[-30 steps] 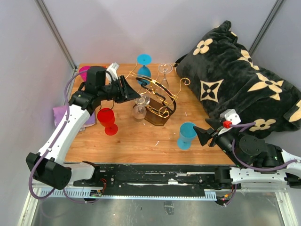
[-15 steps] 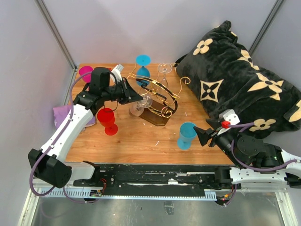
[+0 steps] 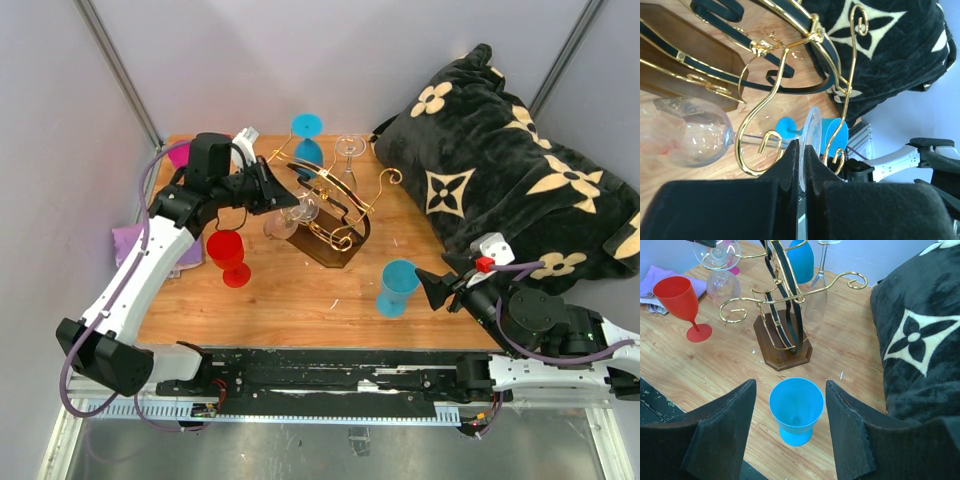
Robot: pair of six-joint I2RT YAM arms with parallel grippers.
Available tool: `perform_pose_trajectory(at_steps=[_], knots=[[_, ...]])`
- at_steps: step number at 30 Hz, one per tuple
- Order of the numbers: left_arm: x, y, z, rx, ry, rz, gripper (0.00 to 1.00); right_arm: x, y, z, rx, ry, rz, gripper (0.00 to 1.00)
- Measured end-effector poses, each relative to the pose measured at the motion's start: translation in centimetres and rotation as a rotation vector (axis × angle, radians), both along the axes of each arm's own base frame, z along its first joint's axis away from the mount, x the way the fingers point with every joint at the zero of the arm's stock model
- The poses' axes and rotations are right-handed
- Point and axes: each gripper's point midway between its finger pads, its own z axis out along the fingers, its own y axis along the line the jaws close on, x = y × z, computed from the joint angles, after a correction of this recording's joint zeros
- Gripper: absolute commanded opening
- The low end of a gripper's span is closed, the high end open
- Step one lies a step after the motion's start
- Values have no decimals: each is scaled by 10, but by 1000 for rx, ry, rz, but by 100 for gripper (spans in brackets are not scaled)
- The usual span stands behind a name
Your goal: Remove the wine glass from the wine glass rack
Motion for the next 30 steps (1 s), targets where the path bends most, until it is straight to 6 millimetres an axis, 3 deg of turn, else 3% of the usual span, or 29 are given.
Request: perform_pose_trajectory(at_steps=[5, 9, 15, 23, 30], knots=[[0, 10, -9, 19, 19, 19, 0, 0, -1, 0, 3, 0, -1, 59], [-3, 30, -14, 29, 40, 61, 0, 0, -1, 0, 6, 2, -2, 59], [2, 57, -1, 18, -14, 139, 1, 0, 0, 0, 11, 6, -2, 59], [15, 48, 8, -53, -64, 115, 0, 0, 2, -1, 6, 9, -2, 59], [22, 29, -9, -148, -21, 62, 1, 0, 10, -3, -27, 17, -3, 67]])
